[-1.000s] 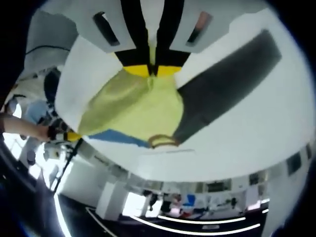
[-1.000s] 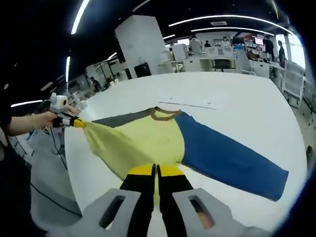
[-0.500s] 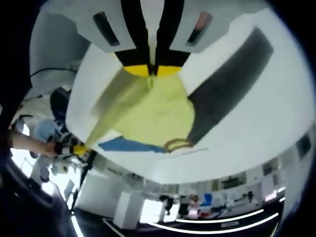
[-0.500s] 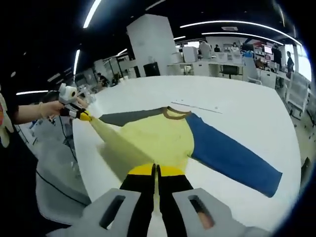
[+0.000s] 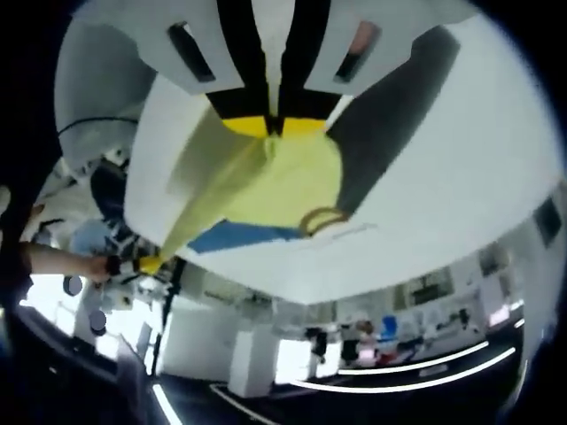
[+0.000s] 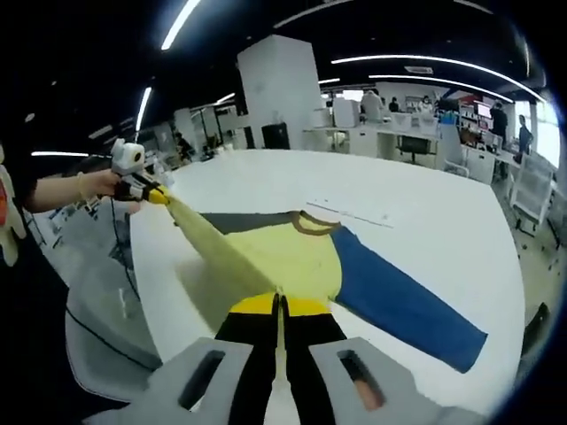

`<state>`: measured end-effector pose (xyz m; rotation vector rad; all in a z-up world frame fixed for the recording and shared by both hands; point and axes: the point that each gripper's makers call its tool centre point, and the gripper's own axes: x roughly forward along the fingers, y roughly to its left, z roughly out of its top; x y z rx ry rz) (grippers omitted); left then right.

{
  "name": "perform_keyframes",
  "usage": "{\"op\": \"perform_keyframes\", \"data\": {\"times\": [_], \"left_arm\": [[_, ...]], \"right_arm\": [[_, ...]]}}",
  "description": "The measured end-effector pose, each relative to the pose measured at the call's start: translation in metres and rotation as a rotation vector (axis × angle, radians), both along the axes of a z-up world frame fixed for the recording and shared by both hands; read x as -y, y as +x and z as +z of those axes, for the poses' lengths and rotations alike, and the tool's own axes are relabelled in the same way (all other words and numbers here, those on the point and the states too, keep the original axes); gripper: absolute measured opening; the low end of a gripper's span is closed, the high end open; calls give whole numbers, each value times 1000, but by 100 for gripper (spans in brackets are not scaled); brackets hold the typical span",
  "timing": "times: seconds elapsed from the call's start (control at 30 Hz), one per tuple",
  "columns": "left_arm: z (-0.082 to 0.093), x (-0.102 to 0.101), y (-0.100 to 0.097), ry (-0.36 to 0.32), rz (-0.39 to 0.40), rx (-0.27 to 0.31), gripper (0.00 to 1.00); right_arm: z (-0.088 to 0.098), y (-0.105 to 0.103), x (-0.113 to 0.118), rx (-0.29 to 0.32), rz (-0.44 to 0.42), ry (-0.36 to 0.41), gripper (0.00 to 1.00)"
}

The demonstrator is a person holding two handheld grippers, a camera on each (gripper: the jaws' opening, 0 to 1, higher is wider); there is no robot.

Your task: Fold the garment on the visible template until the final outline fits inside the template.

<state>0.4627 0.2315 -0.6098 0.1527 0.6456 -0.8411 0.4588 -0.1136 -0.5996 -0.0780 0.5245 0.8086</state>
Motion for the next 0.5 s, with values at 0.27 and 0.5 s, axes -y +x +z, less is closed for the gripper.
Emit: {"op": "perform_keyframes", "data": {"times": [0.27,0.5], "left_arm": [[-46,0,-42,31,-36,-104,0],[-68,-1,-58,56,-38,-138,0]], "right_arm": [[-32,-33,-5,-60,9,-14,2],[-50,-47,-4,-82,34,-37,2]]}}
